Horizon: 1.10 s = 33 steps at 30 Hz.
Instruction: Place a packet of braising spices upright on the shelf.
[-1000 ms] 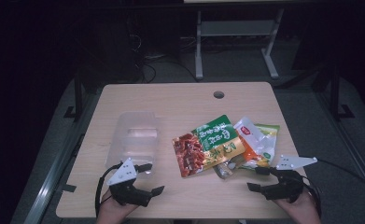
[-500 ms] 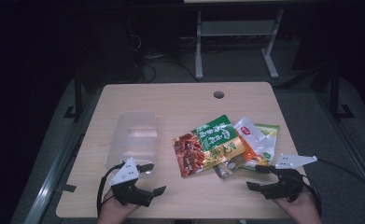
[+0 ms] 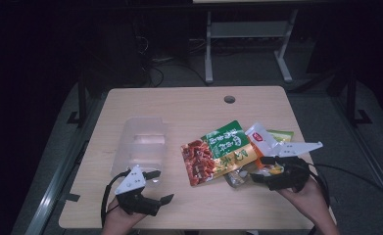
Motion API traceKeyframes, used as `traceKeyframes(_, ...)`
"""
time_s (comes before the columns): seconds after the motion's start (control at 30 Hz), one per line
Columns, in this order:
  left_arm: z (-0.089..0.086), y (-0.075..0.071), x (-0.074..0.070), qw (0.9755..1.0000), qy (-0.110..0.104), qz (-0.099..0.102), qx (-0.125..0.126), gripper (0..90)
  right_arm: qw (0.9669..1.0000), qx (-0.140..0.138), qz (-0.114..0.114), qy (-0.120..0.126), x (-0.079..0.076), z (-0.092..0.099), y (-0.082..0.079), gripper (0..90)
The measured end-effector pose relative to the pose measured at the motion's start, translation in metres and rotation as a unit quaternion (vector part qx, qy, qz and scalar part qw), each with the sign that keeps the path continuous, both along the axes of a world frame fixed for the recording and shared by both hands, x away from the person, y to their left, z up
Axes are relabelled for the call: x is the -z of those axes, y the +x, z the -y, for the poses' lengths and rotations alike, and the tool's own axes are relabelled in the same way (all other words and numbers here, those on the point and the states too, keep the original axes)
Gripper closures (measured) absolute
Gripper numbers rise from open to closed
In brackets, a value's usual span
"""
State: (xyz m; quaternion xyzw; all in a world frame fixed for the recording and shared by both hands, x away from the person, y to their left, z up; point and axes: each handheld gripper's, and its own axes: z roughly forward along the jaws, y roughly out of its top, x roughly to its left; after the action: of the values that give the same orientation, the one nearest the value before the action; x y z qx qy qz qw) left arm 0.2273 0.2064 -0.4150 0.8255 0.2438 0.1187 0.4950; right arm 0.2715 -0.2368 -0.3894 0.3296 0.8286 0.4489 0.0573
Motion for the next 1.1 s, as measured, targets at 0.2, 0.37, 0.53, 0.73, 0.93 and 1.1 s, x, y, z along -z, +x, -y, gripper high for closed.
traceKeyframes(0.2, 0.001, -0.002, -0.001, 1.0000, 0.002, 0.004, 0.004, 14.5, 0.9999, 0.000, -0.006, -0.010, -0.009, -0.012, 0.023, 23.4)
traceKeyframes(0.37, 0.002, -0.002, 0.000, 1.0000, -0.001, 0.000, 0.007, 14.5, 0.9990, -0.003, -0.026, -0.035, -0.014, -0.028, 0.054, 23.4)
traceKeyframes(0.53, 0.002, -0.001, 0.000, 1.0000, -0.001, -0.002, 0.009, 14.5, 0.9964, 0.007, -0.053, -0.065, -0.013, -0.042, 0.086, 23.4)
traceKeyframes(0.73, 0.001, -0.001, 0.000, 0.9999, 0.001, -0.001, 0.011, 14.5, 0.9935, 0.020, -0.074, -0.084, -0.009, -0.049, 0.108, 23.5)
traceKeyframes(0.93, 0.002, -0.002, -0.001, 0.9999, -0.003, -0.001, 0.014, 14.5, 0.9901, 0.052, -0.094, -0.090, 0.003, -0.046, 0.131, 24.9)
traceKeyframes(1.1, 0.002, 0.000, -0.001, 0.9999, -0.002, -0.004, 0.015, 14.5, 0.9850, 0.070, -0.119, -0.103, 0.012, -0.046, 0.139, 30.3)
